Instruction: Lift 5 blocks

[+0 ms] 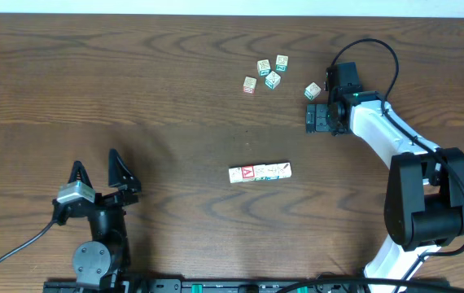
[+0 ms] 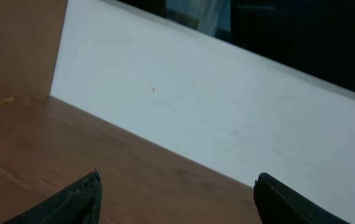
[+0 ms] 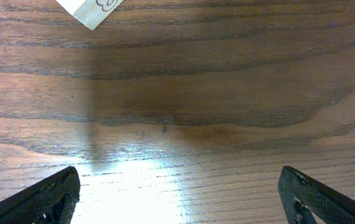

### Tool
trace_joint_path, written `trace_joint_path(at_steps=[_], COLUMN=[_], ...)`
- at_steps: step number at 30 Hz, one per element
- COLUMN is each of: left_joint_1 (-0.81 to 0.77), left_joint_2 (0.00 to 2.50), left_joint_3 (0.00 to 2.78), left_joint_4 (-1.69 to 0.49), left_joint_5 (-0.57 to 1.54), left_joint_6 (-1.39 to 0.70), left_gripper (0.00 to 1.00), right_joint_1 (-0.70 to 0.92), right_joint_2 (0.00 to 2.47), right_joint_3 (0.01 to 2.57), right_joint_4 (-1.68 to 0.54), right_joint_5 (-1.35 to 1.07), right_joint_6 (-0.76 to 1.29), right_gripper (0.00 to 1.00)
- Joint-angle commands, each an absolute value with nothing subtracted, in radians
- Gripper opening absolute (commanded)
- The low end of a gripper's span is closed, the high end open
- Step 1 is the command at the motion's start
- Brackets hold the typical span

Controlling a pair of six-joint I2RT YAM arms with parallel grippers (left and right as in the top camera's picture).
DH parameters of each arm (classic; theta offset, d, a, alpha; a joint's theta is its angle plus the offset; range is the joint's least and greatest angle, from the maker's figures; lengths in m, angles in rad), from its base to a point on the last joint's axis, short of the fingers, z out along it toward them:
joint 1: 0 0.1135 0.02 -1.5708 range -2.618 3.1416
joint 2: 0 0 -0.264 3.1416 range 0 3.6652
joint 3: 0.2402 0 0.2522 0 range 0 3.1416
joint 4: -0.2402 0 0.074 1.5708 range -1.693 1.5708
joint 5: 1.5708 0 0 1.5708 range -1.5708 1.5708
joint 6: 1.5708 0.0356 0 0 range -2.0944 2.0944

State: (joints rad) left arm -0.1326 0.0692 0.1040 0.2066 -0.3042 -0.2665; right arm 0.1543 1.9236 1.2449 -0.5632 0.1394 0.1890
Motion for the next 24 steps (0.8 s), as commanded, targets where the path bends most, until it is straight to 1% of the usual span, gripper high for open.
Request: trace_joint_path(at_steps=[1,7,12,18,24], left_joint_1=[-0.121,-0.089,-0.088,-0.072,-0.062], left_joint_2=[0.032,0.001,0.001,0.001,0.001], left_joint_3=[0.064,0.003,0.004,0.004,0.004], left_joint_4=[0.211,0.207,0.142,-0.053,-0.055], left_joint_5=[-0.301,-0.302,-0.33,-0.339,-0.299], left_joint_6=[-0.279,-0.287,-0.29,-0.313,-0.279], left_gripper=[0.79,0.79,0.79,0.79,0.79], right_joint_1=[0.151,0.151,0.151,0.152,0.161], right_joint_2=[1.932,1.932,1.932,1.932,1.932], right_joint_3=[1.261,1.261,1.261,1.261,1.261], right_joint_4=[-0.564,-0.564,-0.564,-0.564,-0.564], right_joint_5=[0.155,0.155,0.155,0.155,0.153], right_joint_6=[0.178,0.178,0.178,0.178,0.178], right_gripper=[0.99,0.99,0.99,0.99,0.99])
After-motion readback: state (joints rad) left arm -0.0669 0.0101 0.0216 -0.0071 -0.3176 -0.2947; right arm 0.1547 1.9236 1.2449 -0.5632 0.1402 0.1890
